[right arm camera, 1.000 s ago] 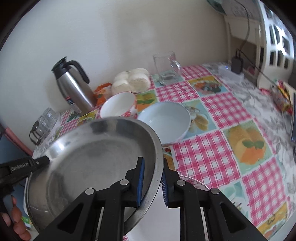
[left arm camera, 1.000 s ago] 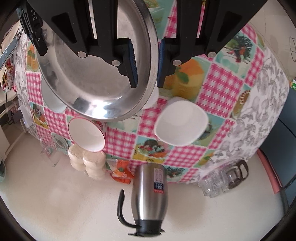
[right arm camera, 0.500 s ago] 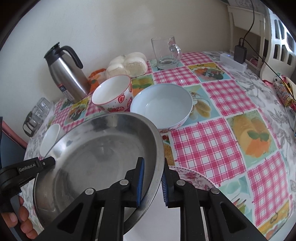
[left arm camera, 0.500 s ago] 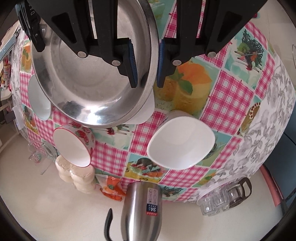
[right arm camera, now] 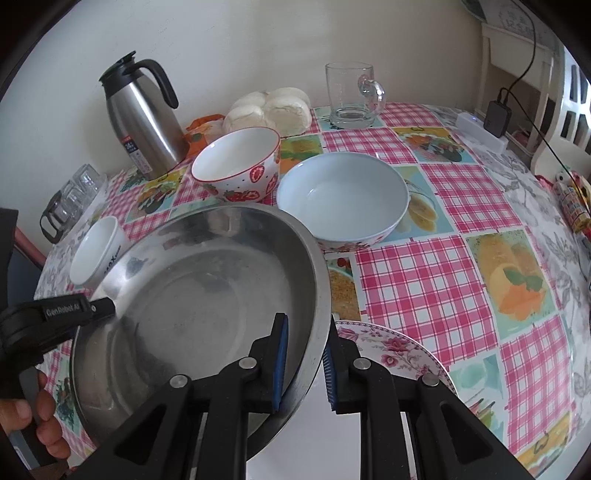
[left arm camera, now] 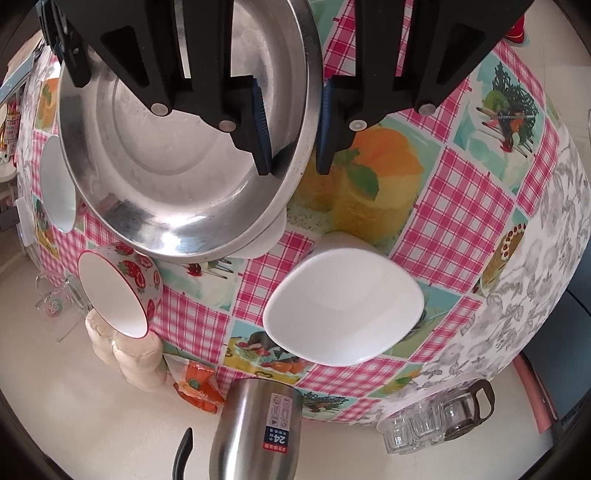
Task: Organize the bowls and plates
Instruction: 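Lift the steel basin with both tools and set it beside the white bowl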
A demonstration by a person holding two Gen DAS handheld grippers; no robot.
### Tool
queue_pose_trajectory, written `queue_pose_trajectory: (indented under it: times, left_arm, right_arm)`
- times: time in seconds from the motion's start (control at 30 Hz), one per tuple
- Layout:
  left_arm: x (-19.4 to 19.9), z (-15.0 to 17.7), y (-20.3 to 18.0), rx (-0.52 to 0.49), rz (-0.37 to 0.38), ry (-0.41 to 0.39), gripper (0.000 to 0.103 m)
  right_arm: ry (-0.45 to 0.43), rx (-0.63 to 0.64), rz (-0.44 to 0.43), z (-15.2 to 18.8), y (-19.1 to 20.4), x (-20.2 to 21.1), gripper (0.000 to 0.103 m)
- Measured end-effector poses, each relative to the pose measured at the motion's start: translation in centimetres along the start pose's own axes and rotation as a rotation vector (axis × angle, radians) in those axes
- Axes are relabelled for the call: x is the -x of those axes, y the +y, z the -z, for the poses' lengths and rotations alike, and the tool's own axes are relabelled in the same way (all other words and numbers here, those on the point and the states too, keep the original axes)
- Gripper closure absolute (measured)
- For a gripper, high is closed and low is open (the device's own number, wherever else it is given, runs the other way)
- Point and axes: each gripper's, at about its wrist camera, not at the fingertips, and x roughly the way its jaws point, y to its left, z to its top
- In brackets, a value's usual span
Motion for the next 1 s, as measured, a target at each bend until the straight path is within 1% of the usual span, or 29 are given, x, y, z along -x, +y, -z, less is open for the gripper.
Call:
queue_pose_trajectory:
  times: [0.7, 1.0]
  left_arm:
    - [-1.0, -1.2, 1.3, 0.044, 0.011, -0.005, 0.076]
    - [-1.8, -1.6, 1.4, 0.050, 0.000, 0.013, 0.076]
  right_arm:
    - [-0.001, 0.035, 0.019, -0.2, 1.4, -1.2, 0.082]
    - [-0.018, 0.049, 0.023, -0.5, 1.9, -1.6, 0.082]
